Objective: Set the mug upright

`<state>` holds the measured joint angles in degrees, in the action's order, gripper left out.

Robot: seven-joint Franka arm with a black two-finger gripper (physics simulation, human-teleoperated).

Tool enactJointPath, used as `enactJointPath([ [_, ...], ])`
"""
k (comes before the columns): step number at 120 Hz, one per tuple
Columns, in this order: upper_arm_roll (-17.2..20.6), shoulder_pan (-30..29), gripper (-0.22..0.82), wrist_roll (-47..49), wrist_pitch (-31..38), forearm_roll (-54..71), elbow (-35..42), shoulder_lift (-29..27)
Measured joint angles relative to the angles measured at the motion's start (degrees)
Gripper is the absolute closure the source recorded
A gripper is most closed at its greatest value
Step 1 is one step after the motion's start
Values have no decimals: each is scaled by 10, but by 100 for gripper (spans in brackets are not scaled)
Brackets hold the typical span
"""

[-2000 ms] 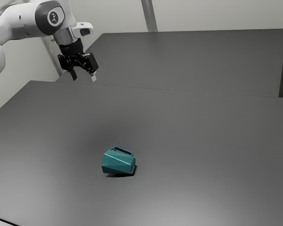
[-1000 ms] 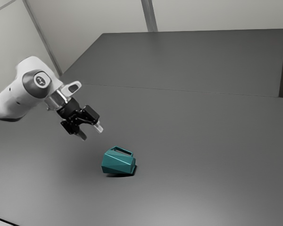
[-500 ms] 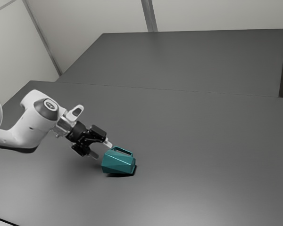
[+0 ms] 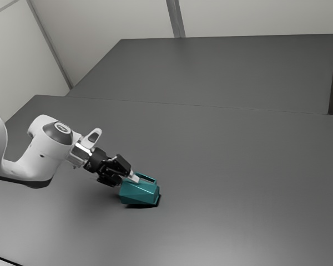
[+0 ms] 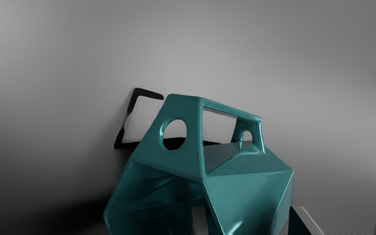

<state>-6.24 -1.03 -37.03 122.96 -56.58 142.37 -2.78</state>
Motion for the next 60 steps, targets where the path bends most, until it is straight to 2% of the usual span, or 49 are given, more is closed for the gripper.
enactJointPath([
  [10,0,-2,54,-11,-5,-2,0,-1],
  [25,2,-3,64,-23,-13,-3,-1,-5],
  [60,33,6,74,-42,-27,-7,-6,-25],
])
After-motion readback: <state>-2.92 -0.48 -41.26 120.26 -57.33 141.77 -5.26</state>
